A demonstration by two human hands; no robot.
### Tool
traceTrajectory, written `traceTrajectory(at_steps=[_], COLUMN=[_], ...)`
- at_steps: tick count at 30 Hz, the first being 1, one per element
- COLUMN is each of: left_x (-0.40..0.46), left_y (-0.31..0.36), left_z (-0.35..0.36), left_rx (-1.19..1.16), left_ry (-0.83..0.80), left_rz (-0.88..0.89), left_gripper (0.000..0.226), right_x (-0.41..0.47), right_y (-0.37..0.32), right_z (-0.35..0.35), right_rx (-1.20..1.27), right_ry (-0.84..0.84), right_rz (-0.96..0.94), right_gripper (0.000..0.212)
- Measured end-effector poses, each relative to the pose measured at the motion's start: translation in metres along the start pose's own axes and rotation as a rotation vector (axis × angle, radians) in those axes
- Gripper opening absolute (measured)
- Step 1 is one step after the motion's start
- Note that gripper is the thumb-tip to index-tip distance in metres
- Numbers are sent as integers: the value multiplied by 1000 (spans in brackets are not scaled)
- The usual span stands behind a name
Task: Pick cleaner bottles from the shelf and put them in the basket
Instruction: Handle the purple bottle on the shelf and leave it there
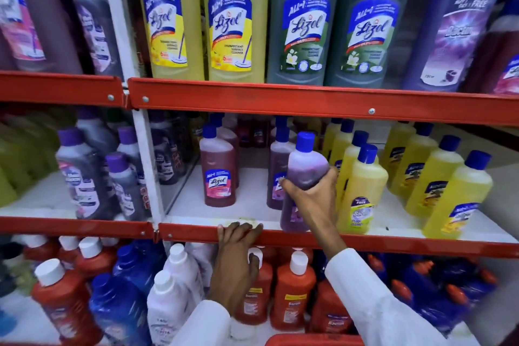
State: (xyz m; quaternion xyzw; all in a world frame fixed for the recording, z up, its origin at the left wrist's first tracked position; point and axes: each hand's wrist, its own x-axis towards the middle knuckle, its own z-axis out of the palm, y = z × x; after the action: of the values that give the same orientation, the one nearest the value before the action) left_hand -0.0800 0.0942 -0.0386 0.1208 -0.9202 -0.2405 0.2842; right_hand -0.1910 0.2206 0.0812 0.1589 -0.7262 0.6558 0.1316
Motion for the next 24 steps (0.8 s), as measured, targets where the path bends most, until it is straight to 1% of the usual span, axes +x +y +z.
traceTrajectory(at_steps=[4,9,12,16,24], left_x=[2,3,4,0,-2], left_y=[-2,-5,-3,3,20], left_z=[-8,-7,-9,-13,-12], left_rx=[-13,-22,-28,24,98], left_ry=[-67,-63,-57,-57,-50], left_rz=[16,14,23,15,-55], left_gripper=[74,77,76,74,67], right_x=[6,3,2,1,-6], right_y=[7,20,24,31,30], right_z=[19,35,41,43,44], right_rx=[-40,-49,-57,-64,-97], right_ry=[18,20,32,63,83], right_rz=[12,34,18,-2,-51], right_gripper=[86,97,97,100,105])
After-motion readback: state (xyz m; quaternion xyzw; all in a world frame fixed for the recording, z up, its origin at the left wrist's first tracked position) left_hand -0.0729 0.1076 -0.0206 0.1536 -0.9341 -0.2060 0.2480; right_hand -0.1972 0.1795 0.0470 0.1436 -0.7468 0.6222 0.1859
